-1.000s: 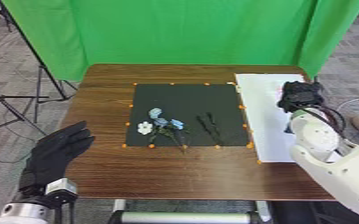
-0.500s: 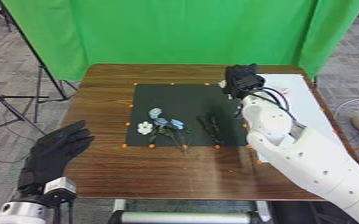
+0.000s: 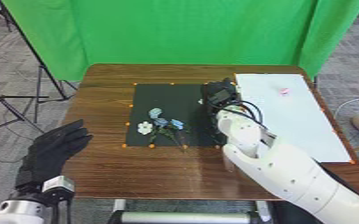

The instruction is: Arrange flowers

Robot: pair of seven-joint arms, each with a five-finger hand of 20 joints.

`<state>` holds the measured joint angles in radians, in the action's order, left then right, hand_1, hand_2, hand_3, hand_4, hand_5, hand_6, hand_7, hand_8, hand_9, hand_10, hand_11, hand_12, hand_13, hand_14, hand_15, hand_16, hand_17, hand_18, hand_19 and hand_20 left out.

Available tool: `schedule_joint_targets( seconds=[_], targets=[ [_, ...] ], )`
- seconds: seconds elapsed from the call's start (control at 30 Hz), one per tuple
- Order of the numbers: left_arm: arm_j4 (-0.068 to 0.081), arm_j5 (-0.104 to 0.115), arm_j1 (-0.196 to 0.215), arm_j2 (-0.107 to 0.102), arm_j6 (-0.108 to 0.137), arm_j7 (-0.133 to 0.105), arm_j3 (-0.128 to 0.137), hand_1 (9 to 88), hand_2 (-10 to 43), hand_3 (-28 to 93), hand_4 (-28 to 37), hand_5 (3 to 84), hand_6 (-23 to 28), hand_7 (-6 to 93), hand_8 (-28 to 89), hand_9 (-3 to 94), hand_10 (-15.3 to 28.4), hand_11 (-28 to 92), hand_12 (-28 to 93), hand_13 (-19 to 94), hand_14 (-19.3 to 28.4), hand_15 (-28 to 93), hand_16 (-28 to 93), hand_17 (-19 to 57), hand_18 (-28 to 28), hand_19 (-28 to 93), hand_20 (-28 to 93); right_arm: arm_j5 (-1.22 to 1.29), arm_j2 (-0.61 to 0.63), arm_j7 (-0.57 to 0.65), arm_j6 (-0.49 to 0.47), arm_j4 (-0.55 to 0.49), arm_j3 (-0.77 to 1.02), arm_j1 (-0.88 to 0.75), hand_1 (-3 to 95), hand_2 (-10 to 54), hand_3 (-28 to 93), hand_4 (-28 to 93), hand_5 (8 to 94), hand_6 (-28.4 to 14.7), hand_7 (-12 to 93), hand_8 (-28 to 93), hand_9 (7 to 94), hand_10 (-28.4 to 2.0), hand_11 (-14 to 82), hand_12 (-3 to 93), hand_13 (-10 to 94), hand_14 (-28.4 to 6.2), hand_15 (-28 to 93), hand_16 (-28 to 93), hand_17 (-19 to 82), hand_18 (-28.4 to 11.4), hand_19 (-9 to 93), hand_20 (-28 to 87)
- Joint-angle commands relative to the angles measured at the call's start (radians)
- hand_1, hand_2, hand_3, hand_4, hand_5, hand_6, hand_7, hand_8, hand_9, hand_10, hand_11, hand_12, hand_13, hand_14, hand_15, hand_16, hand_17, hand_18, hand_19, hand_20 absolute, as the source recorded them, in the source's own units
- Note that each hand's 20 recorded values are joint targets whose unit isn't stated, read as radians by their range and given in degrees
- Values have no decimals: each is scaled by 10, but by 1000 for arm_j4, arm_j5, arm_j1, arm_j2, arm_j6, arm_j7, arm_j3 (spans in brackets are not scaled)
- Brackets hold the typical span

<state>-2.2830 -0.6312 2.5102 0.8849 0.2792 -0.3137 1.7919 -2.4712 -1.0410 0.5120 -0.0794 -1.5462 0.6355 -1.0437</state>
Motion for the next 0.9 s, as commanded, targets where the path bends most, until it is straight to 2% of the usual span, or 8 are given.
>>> schedule_joint_targets(
  seconds=[0.03,0.17,0.27,0.37,0.63,0.7,0.8,0.9],
  targets=[
    [0,-8,-1,7,-13,15,0,277,58,827,-122,460,140,127,-82,382,225,351,85,275,284,577,-125,-96,214,581,111,37,-10,3,-27,-9,14,-10,467,-91,803,-283,769,-4,240,-6,831,-76,254,362,614,-85,681,324,112,-246,725,368],
    [3,-9,-12,2,-13,20,-4,277,59,826,-123,460,140,128,-82,382,225,351,85,275,284,577,-125,-96,214,581,111,55,-22,21,-72,-11,26,-8,387,-82,841,-282,719,-10,235,-29,755,-104,333,276,563,-116,721,229,89,-253,711,378],
    [3,-11,-12,1,-11,22,-4,278,59,825,-123,461,140,128,-82,382,225,351,85,275,284,577,-125,-96,214,581,111,56,-30,28,-100,-13,32,-2,314,-49,876,-281,678,-18,218,-132,684,-135,383,208,503,-145,740,212,66,-263,701,387],
    [4,-13,-14,3,-14,30,-4,279,60,825,-123,461,140,128,-82,382,225,352,85,275,284,577,-125,-96,214,581,111,68,-31,37,-124,-20,37,0,288,-45,875,-282,645,-32,203,-138,644,-155,383,203,472,-165,749,205,51,-273,695,389],
    [1,-11,6,5,-10,20,-1,280,62,824,-122,461,141,128,-82,382,226,351,85,275,284,579,-126,-96,214,582,111,97,-12,42,-170,-61,37,4,258,-38,875,-274,609,-50,186,-131,596,-185,374,201,436,-193,768,177,27,-283,679,401],
    [-3,-4,21,2,1,7,0,280,61,824,-121,460,140,130,-82,382,226,352,85,276,284,579,-126,-96,214,582,111,120,3,41,-149,-83,31,4,255,-39,877,-272,602,-59,174,-126,587,-194,369,202,427,-202,771,172,22,-283,670,409],
    [1,-2,20,3,-1,5,-4,280,62,824,-122,461,140,130,-83,381,226,352,85,277,284,579,-127,-96,214,582,111,231,91,58,-113,-172,11,18,250,-39,879,-269,598,-62,170,-121,560,-203,372,206,418,-207,776,168,23,-284,664,418],
    [-6,0,46,3,8,-9,11,279,62,824,-121,461,140,130,-83,381,226,352,85,277,284,580,-127,-96,214,582,111,231,182,18,-47,-241,3,32,233,-35,881,-264,582,-77,163,-118,522,-230,365,206,380,-234,789,162,26,-284,642,434]
  ],
)
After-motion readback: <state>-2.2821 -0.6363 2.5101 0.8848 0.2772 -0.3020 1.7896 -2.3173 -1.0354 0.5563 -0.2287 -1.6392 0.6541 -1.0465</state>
